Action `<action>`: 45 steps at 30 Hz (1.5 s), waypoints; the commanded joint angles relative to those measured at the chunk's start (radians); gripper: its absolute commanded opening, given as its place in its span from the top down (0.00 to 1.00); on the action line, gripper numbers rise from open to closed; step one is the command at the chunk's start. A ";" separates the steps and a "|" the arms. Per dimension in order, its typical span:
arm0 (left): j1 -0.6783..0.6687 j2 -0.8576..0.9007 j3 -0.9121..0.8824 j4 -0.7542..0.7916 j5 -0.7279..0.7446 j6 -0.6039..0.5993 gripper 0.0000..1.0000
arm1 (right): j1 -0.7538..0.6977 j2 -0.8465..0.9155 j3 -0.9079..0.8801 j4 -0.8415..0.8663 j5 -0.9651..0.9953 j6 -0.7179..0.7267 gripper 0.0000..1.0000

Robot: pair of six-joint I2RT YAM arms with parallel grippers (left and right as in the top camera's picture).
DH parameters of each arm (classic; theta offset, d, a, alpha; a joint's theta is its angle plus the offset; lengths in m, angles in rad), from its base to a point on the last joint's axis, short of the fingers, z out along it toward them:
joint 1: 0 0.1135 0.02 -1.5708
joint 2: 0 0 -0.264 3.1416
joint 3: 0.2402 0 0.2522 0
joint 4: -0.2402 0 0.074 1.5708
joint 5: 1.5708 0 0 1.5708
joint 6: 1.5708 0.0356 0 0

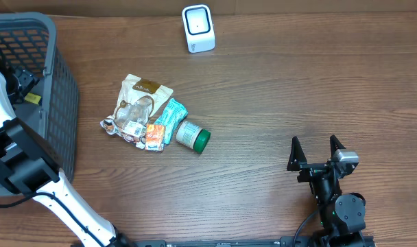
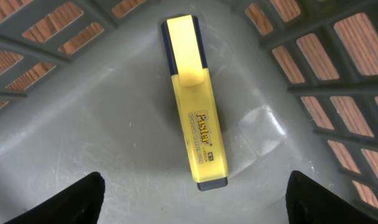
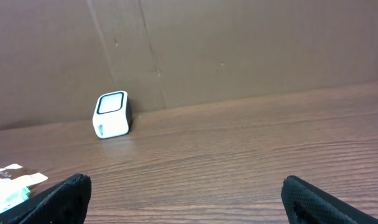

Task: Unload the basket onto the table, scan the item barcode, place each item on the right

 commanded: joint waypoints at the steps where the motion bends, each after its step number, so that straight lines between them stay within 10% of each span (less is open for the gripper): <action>1: -0.006 0.108 -0.018 0.010 -0.012 -0.004 0.22 | 0.000 -0.002 -0.010 0.005 0.014 0.004 0.00; 5: -0.014 0.071 -0.015 -0.043 -0.021 -0.014 0.40 | 0.000 -0.002 -0.010 0.005 0.014 0.005 0.00; 23: -0.027 -0.430 -0.078 -0.262 -0.027 -0.055 0.28 | 0.000 -0.003 -0.010 0.005 0.014 0.005 0.00; 37: -0.121 -0.558 -0.550 0.195 -0.286 -0.045 0.27 | 0.000 -0.003 -0.010 0.005 0.014 0.005 0.00; 45: -0.111 -0.573 -0.695 0.376 -0.197 -0.040 0.27 | 0.000 -0.002 -0.010 0.006 0.014 0.005 0.00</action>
